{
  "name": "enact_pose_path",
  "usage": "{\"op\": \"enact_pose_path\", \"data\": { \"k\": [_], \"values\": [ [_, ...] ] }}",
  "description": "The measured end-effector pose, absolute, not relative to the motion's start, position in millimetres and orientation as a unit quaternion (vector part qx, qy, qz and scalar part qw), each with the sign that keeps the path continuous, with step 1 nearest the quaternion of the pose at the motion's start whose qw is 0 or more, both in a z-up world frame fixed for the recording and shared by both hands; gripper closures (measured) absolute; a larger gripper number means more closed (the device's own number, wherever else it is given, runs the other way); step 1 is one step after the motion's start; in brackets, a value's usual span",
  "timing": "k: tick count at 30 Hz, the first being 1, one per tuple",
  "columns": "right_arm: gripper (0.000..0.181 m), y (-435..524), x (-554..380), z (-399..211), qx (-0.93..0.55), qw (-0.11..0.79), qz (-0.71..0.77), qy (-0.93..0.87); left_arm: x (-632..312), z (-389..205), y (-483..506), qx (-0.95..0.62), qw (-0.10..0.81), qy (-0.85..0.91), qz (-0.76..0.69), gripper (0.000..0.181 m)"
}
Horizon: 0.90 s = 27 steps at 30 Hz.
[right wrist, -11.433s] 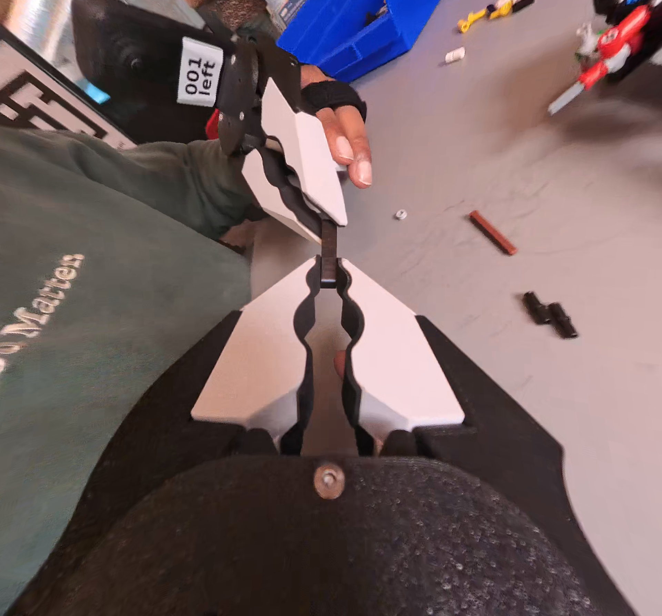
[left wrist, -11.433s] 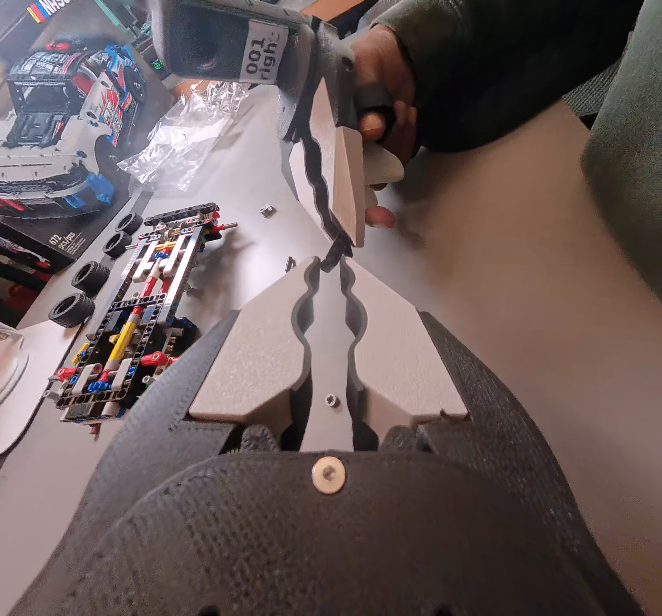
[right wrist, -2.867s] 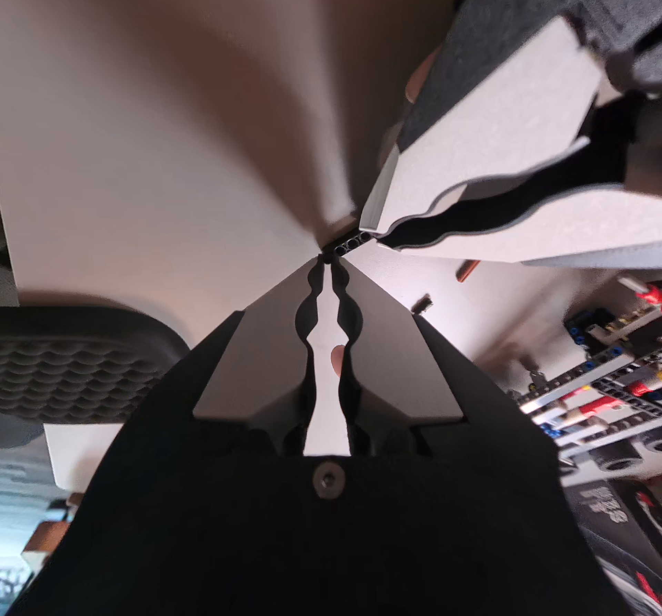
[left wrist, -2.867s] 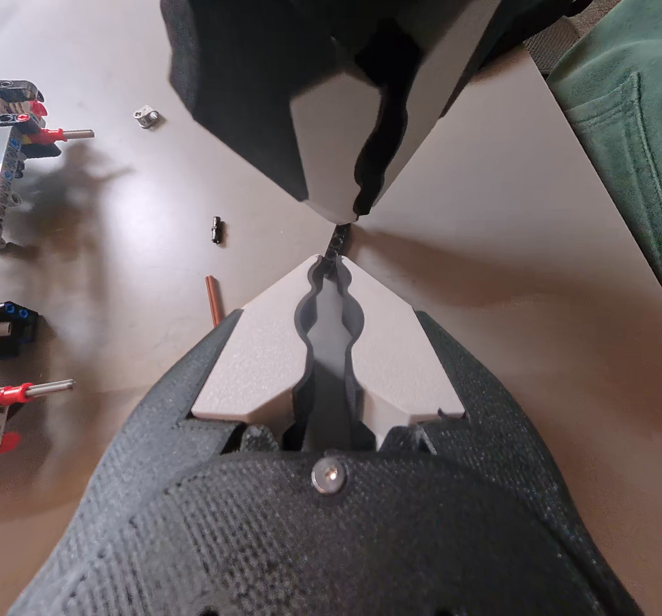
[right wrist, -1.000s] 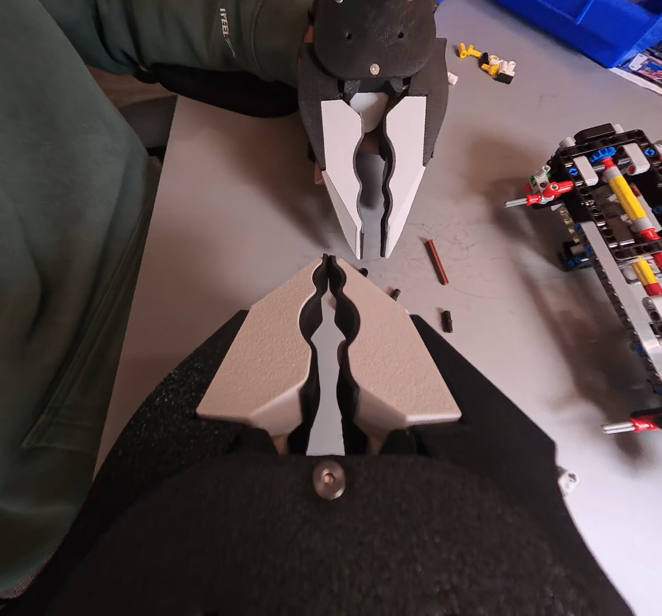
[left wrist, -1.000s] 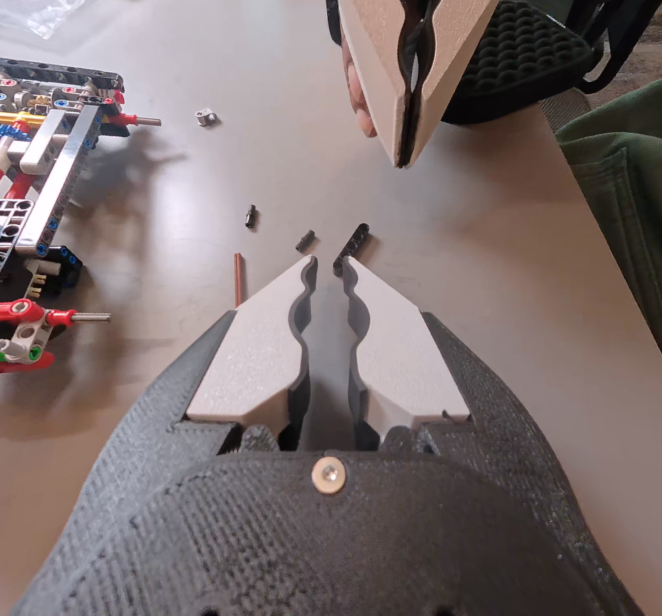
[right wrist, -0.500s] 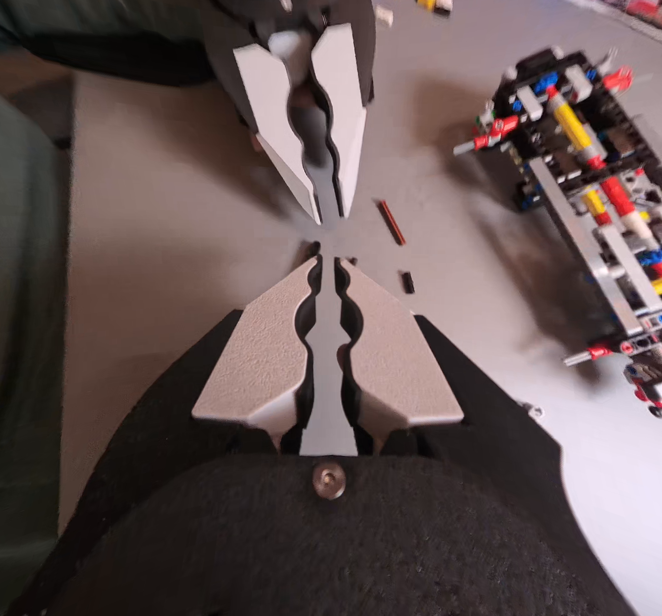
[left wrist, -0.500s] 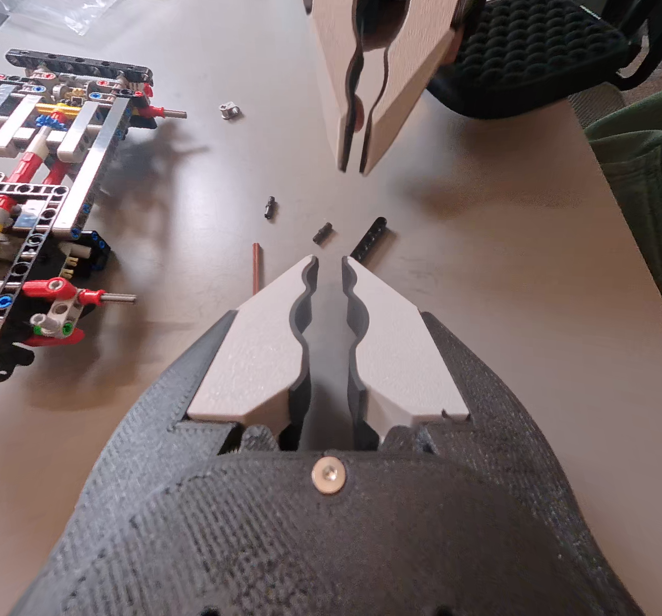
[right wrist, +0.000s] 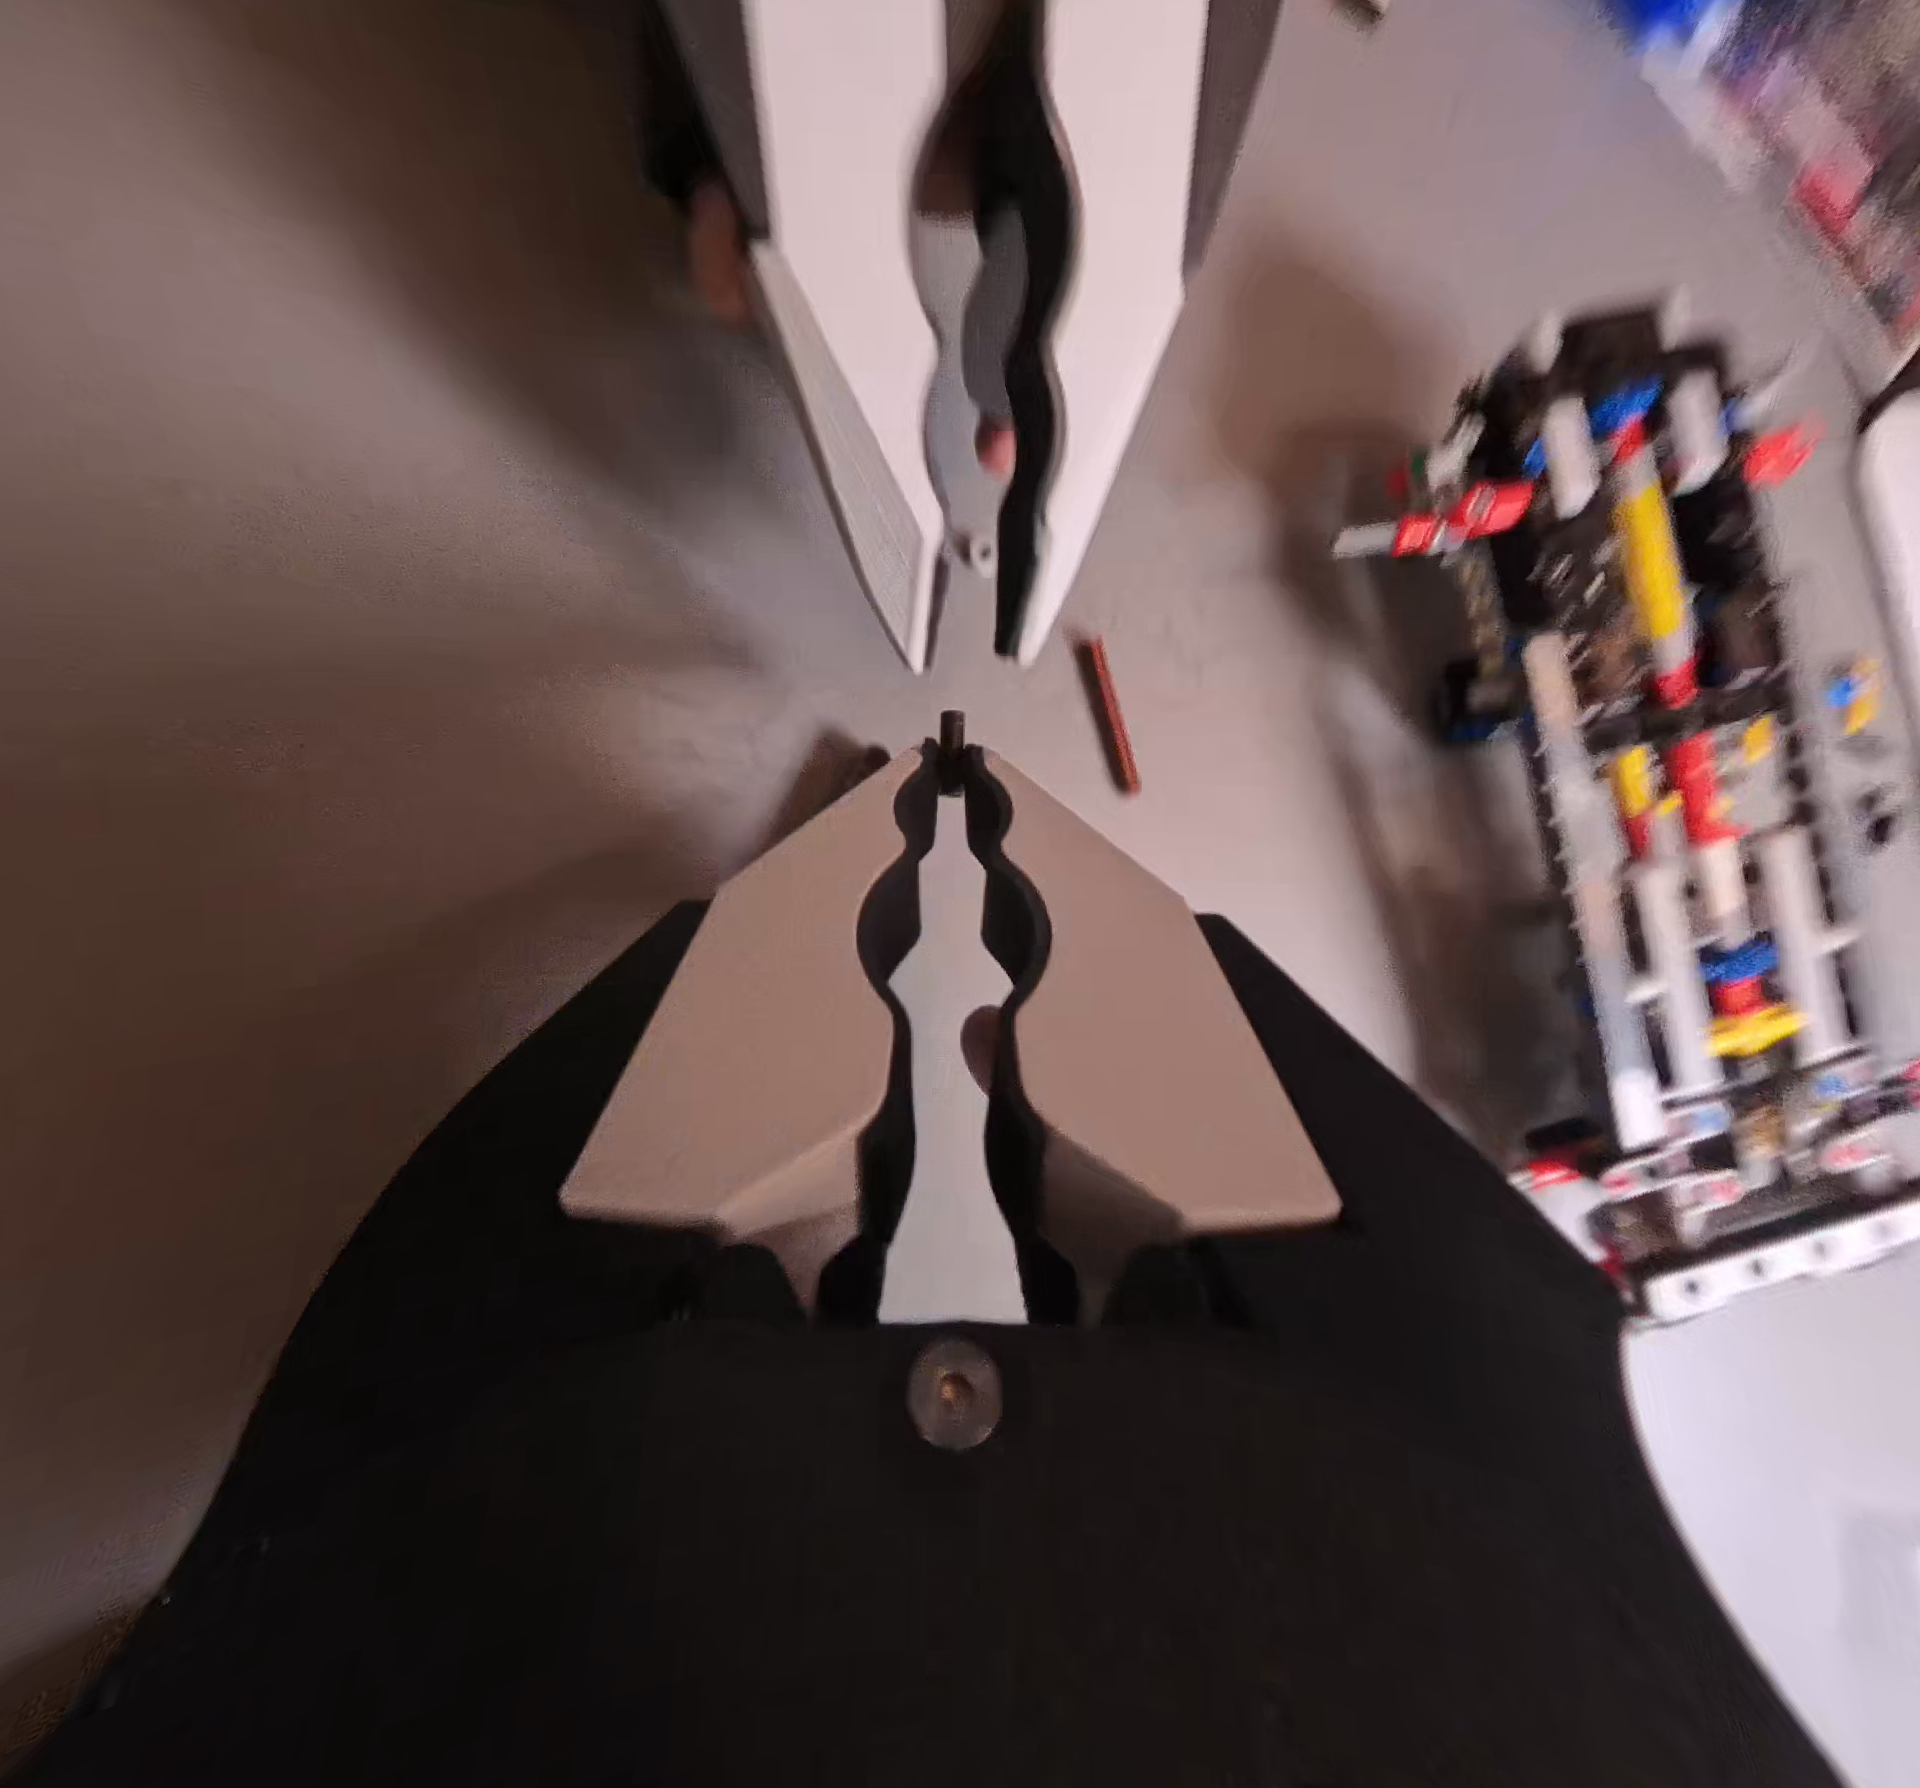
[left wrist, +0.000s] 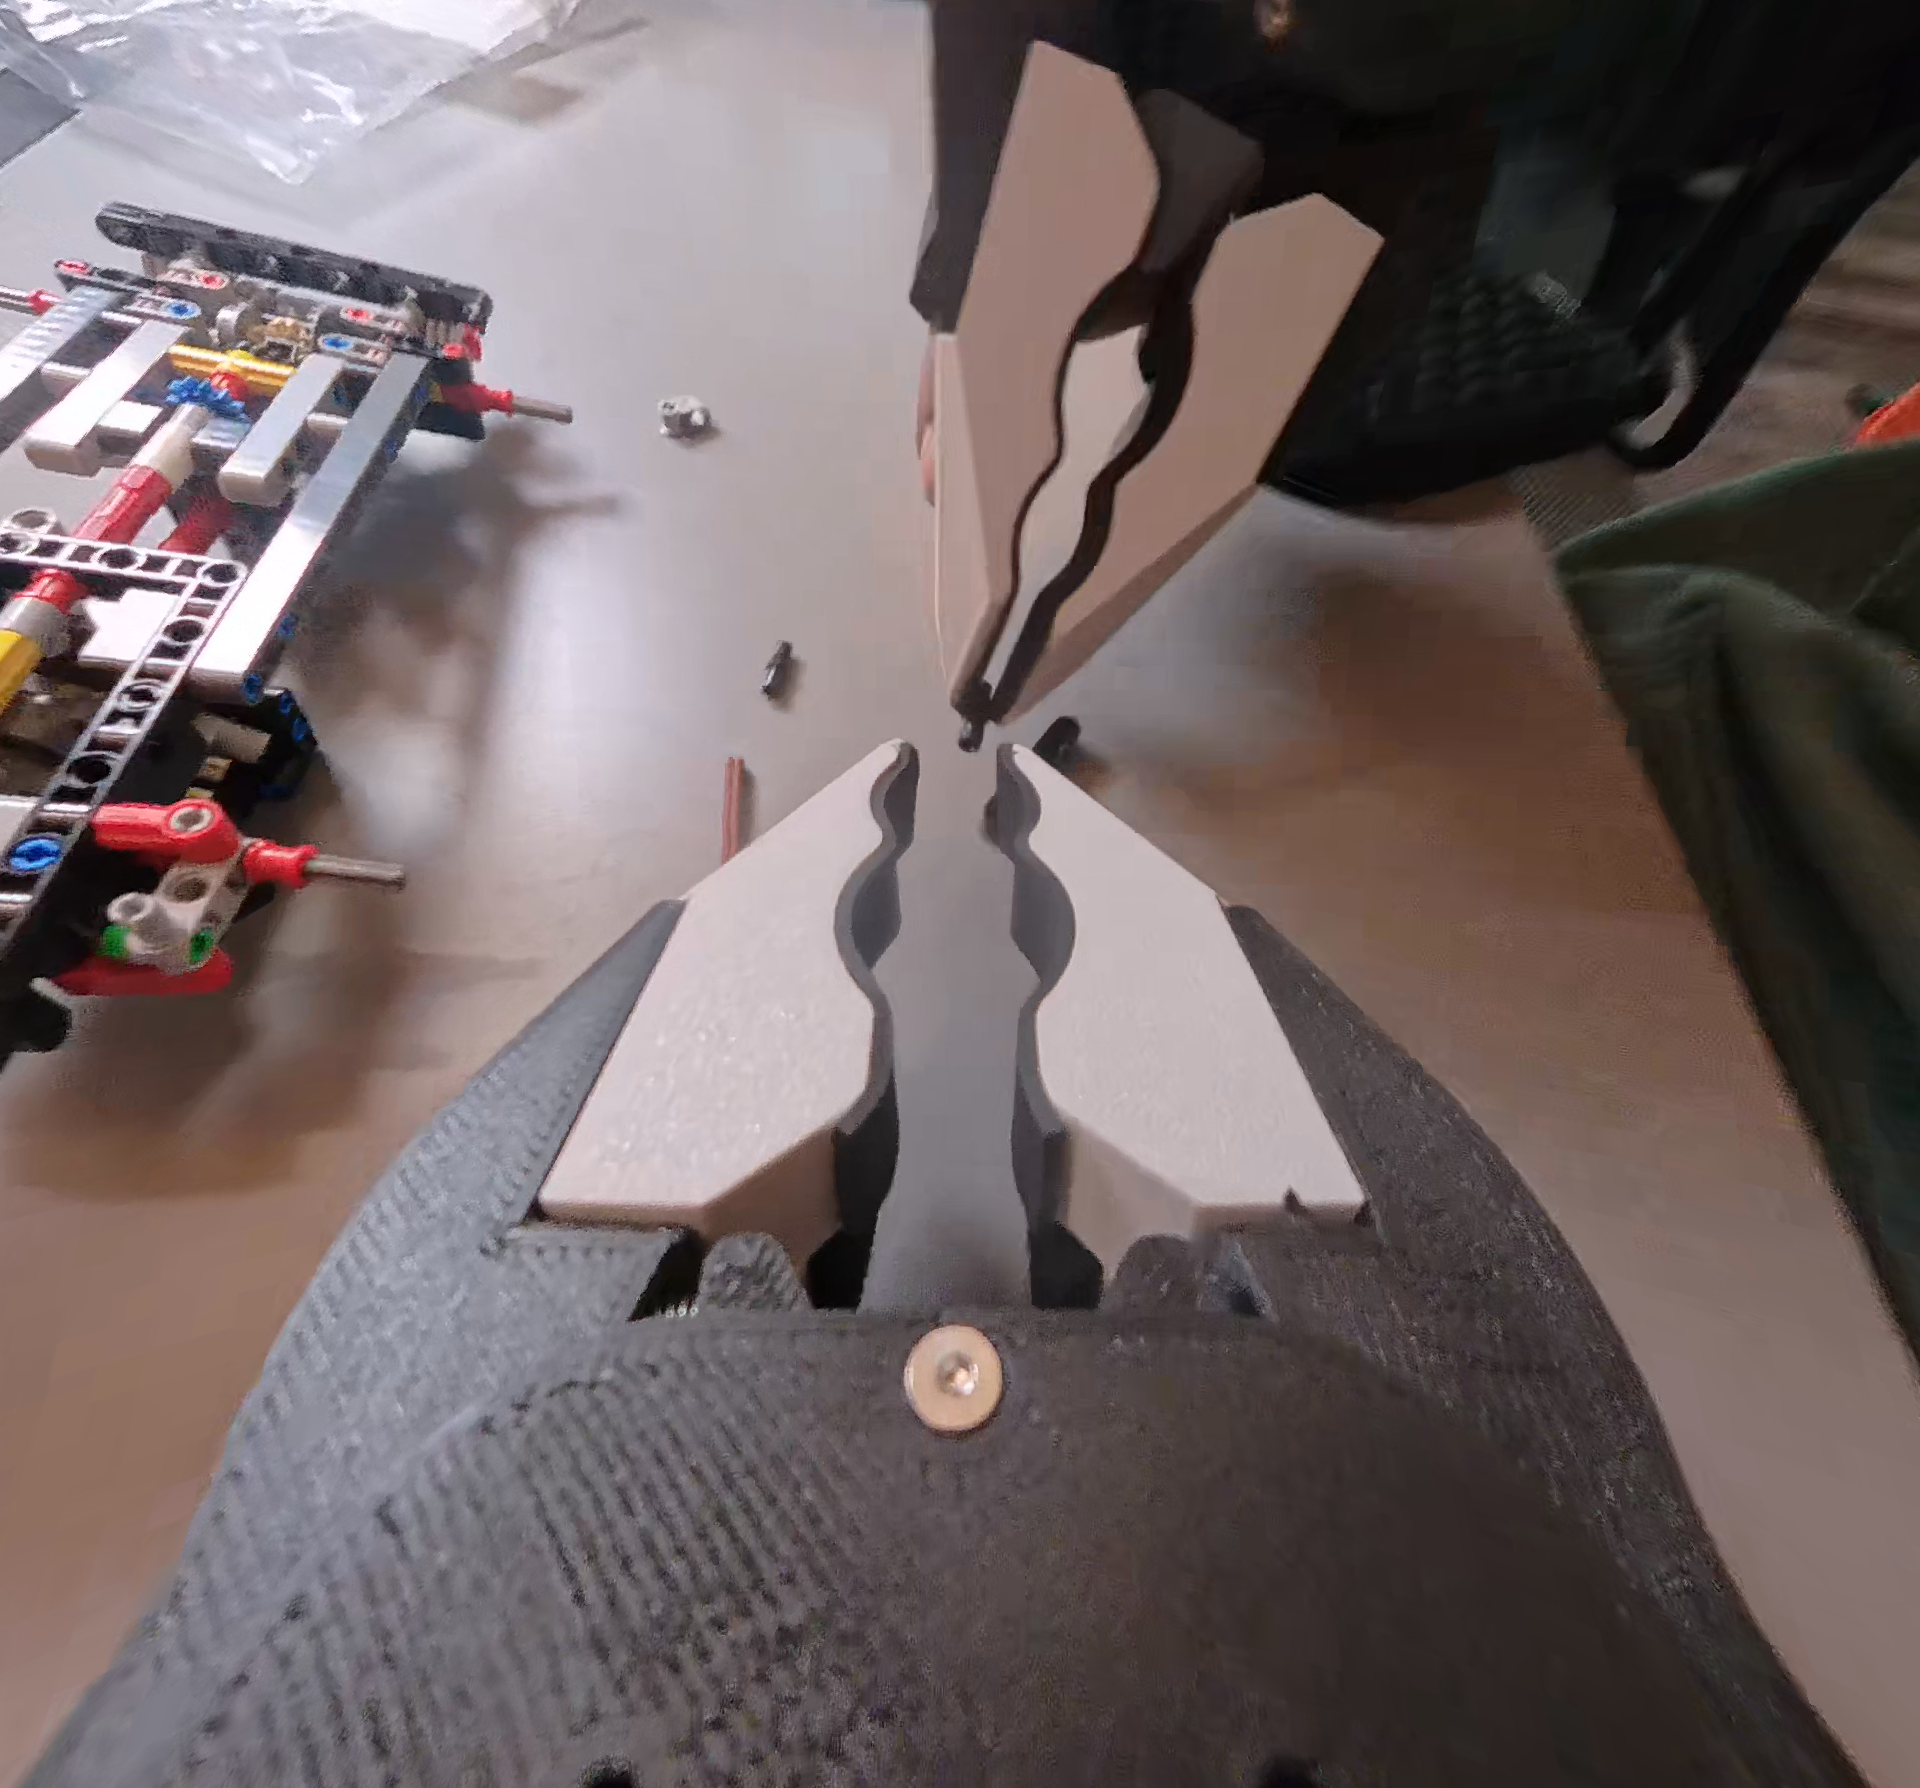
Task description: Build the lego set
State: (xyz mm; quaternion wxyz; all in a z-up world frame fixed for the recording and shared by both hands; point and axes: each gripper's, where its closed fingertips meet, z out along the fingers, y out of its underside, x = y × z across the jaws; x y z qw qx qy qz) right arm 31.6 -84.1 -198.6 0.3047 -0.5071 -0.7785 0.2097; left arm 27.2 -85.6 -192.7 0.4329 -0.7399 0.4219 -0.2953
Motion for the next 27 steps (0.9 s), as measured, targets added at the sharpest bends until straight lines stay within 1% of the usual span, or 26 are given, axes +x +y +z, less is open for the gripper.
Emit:
{"op": "enact_pose_path", "data": {
  "k": [1,3,5,12,15,20,27],
  "values": [
    [0.181,-89,29,-186,-0.482,0.331,0.208,-0.784,30,-186,-88,-0.735,0.433,0.41,-0.323,0.166],
    [0.18,-98,29,-169,-0.444,0.368,0.192,-0.795,36,-172,-95,-0.72,0.429,0.388,-0.383,0.164],
    [0.18,-105,30,-157,-0.415,0.393,0.175,-0.802,40,-162,-102,-0.705,0.424,0.376,-0.427,0.165],
    [0.18,-121,40,-146,-0.365,0.423,0.143,-0.817,52,-145,-121,-0.667,0.413,0.376,-0.493,0.177],
    [0.18,-130,42,-134,-0.351,0.445,0.166,-0.807,54,-133,-129,-0.645,0.409,0.374,-0.526,0.178],
    [0.179,-154,45,-98,-0.327,0.485,0.262,-0.768,56,-98,-152,-0.564,0.402,0.367,-0.621,0.179],
    [0.179,-165,47,-92,-0.292,0.508,0.241,-0.774,59,-90,-163,-0.538,0.378,0.363,-0.66,0.179]
  ]
}}
